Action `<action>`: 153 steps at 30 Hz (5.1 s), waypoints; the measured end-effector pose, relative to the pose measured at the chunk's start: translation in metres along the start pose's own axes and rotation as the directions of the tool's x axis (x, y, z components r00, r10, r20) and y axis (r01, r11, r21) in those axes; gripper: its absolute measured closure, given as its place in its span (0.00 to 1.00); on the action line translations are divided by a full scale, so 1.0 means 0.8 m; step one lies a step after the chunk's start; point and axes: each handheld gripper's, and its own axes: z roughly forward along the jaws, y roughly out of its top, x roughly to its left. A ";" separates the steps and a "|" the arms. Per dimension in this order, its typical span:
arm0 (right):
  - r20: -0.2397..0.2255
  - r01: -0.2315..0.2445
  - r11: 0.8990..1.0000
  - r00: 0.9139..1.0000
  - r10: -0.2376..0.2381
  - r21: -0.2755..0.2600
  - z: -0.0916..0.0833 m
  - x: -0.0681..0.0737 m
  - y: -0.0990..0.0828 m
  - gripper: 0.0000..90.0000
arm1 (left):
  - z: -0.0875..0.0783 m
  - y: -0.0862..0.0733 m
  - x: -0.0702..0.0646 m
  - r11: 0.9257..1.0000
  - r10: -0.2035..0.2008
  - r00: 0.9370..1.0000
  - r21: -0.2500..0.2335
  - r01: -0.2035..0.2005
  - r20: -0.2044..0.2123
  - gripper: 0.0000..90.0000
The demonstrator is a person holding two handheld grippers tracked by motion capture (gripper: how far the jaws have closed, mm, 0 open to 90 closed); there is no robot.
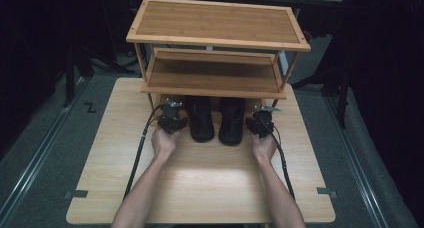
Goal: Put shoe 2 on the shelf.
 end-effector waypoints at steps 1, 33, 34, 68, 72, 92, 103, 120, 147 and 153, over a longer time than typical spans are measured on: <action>-0.005 0.007 1.000 1.000 -0.007 -0.005 0.001 0.000 0.001 0.92 | 0.000 0.000 0.000 1.000 0.000 1.000 0.000 0.000 0.000 0.73; -0.004 -0.075 0.997 0.997 0.075 0.017 0.036 0.027 0.020 1.00 | 0.037 0.009 -0.003 0.996 -0.080 0.996 0.040 0.079 0.036 0.91; -0.009 -0.092 0.995 0.996 0.093 0.022 0.035 0.029 0.021 1.00 | 0.037 0.009 -0.003 0.996 -0.084 0.996 0.040 0.082 0.038 0.91; -0.039 0.124 0.986 0.991 -0.129 -0.109 -0.069 0.028 -0.041 0.71 | -0.070 -0.042 -0.040 0.990 0.074 0.995 -0.127 -0.066 0.060 0.44; -0.063 0.127 0.984 0.989 -0.136 -0.128 -0.081 0.033 -0.052 0.69 | -0.078 -0.048 -0.052 0.986 0.096 0.993 -0.141 -0.085 0.072 0.43; -0.119 0.179 0.976 0.974 -0.194 -0.120 -0.061 0.100 -0.012 0.80 | -0.059 -0.003 -0.095 0.985 0.098 0.990 -0.154 -0.082 0.101 0.69; -0.143 0.138 0.983 0.978 -0.155 -0.121 -0.061 0.093 0.000 0.85 | -0.060 0.013 -0.090 0.988 0.090 0.986 -0.139 -0.070 0.139 0.86; -0.125 0.158 0.978 0.977 -0.175 -0.136 -0.067 0.090 -0.006 0.60 | -0.071 0.003 -0.078 0.985 0.097 0.987 -0.155 -0.076 0.130 0.64; -0.119 0.045 0.970 0.990 -0.075 -0.240 -0.143 -0.006 -0.060 0.54 | -0.155 -0.053 -0.031 0.962 0.092 0.989 -0.266 -0.058 0.115 0.48; -0.119 0.029 0.973 0.991 -0.057 -0.229 -0.147 -0.019 -0.070 0.53 | -0.165 -0.068 -0.017 0.960 0.079 0.993 -0.276 -0.050 0.093 0.47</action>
